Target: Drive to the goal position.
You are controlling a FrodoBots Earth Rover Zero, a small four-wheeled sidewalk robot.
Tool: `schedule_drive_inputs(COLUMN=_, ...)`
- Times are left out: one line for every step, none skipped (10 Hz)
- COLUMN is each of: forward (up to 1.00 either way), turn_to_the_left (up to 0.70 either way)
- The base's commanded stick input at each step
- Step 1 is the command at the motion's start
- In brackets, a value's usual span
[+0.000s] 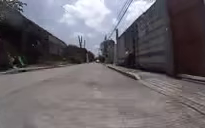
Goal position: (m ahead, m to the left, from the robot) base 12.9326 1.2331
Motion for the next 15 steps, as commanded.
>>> schedule_drive_inputs(forward=1.00, turn_to_the_left=0.00)
schedule_drive_inputs(forward=1.00, turn_to_the_left=0.00)
schedule_drive_inputs(forward=1.00, turn_to_the_left=0.00)
schedule_drive_inputs(forward=1.00, turn_to_the_left=0.00)
schedule_drive_inputs(forward=1.00, turn_to_the_left=0.00)
schedule_drive_inputs(forward=1.00, turn_to_the_left=0.00)
schedule_drive_inputs(forward=1.00, turn_to_the_left=0.00)
schedule_drive_inputs(forward=1.00, turn_to_the_left=0.00)
schedule_drive_inputs(forward=1.00, turn_to_the_left=0.00)
schedule_drive_inputs(forward=1.00, turn_to_the_left=0.00)
schedule_drive_inputs(forward=1.00, turn_to_the_left=0.00)
schedule_drive_inputs(forward=1.00, turn_to_the_left=0.00)
schedule_drive_inputs(forward=1.00, turn_to_the_left=0.10)
schedule_drive_inputs(forward=1.00, turn_to_the_left=0.27)
schedule_drive_inputs(forward=1.00, turn_to_the_left=0.10)
